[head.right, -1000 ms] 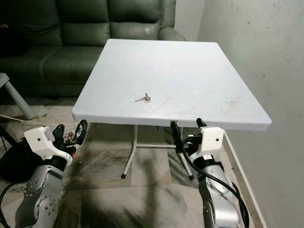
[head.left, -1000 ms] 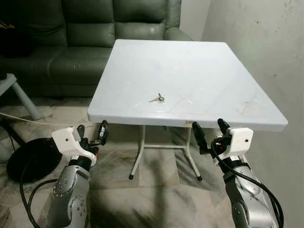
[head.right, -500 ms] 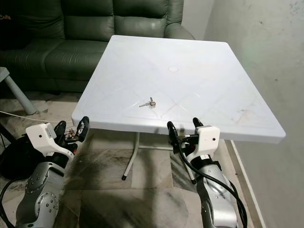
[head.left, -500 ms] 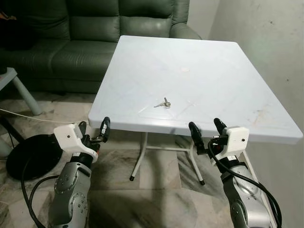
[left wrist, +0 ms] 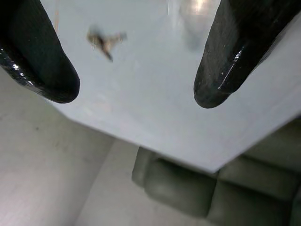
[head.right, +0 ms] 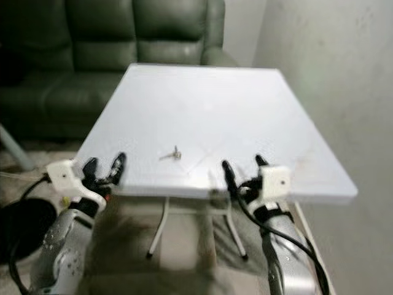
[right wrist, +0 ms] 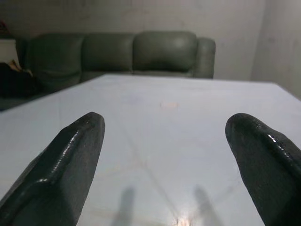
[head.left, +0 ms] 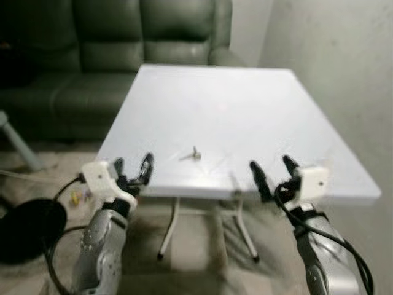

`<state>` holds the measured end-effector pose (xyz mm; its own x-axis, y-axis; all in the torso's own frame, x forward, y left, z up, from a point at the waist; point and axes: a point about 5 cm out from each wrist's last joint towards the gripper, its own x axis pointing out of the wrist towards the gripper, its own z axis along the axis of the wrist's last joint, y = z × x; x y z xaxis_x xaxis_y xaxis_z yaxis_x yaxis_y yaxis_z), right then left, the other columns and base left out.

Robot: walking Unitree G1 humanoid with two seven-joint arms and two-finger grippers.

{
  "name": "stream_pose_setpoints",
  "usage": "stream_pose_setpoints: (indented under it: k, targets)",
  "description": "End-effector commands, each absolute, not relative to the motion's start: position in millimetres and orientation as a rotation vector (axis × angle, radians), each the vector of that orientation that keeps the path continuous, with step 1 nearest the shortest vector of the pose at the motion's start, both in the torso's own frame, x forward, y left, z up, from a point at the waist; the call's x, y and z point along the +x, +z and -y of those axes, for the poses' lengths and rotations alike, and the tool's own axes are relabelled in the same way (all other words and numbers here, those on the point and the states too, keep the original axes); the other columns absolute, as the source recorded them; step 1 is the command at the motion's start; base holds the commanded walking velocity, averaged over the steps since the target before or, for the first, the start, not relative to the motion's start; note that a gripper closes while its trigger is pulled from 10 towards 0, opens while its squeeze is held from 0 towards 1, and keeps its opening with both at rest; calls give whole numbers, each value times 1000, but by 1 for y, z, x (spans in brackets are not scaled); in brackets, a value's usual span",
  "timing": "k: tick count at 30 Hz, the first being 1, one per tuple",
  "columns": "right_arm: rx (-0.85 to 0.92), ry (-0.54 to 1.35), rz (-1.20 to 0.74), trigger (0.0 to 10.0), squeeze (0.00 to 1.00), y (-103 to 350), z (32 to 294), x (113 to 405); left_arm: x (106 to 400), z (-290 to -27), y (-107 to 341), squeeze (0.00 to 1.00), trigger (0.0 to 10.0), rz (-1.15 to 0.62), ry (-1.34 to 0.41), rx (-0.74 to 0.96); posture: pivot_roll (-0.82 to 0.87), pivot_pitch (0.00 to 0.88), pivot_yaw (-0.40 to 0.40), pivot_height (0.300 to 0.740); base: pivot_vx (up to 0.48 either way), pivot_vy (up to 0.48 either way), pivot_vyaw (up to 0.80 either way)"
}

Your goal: Hang keys on a hook

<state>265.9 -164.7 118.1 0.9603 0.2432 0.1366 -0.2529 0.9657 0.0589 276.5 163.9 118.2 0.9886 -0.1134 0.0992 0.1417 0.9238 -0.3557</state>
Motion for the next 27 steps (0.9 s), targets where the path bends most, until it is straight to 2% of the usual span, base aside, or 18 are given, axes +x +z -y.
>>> stream_pose_setpoints:
  k: [1,10,23,27]
  targets:
    - [88,275,156,10000,0,124,157,267,275,-172,118,0,10000,74,-105,-357,-9,0,-32,732,424,0,0]
    - [91,283,153,10000,0,124,157,266,275,-171,117,0,10000,73,-99,-344,-8,0,-33,732,416,0,0]
    - [86,290,151,10000,0,123,156,266,274,-169,116,0,10000,69,-110,-355,-8,0,-35,732,0,0,0]
    - [86,293,150,10000,0,123,157,265,274,-168,115,0,10000,66,-110,-360,-9,0,-36,732,0,419,0]
